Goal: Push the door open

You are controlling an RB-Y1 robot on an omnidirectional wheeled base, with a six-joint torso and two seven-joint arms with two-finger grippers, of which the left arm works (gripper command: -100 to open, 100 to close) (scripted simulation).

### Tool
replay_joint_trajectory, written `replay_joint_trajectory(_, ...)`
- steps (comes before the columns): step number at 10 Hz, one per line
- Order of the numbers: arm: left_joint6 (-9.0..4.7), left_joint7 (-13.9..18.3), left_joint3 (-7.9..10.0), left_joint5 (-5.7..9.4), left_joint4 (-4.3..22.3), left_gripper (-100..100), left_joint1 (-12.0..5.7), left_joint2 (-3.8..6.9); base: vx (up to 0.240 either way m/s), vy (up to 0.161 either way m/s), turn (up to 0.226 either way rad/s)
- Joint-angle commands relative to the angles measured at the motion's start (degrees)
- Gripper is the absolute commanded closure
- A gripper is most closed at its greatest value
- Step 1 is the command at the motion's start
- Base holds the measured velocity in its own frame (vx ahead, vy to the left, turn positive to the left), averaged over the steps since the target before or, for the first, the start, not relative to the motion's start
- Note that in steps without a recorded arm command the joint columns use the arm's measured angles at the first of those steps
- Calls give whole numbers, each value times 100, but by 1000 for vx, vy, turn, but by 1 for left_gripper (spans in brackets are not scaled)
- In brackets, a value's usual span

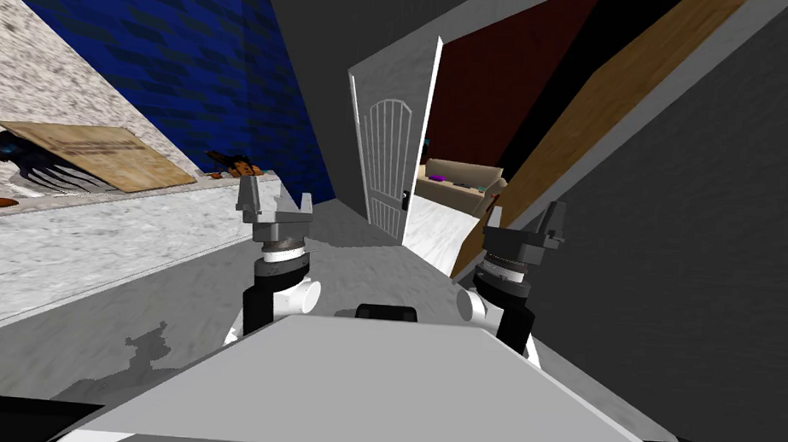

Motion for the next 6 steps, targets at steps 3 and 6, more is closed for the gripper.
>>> replay_joint_trajectory(3,23,34,-76,-33,443,-100,-243,78,104,3,-26)
replay_joint_trajectory(6,39,58,-130,-57,758,-100,-416,121,62,23,-18)
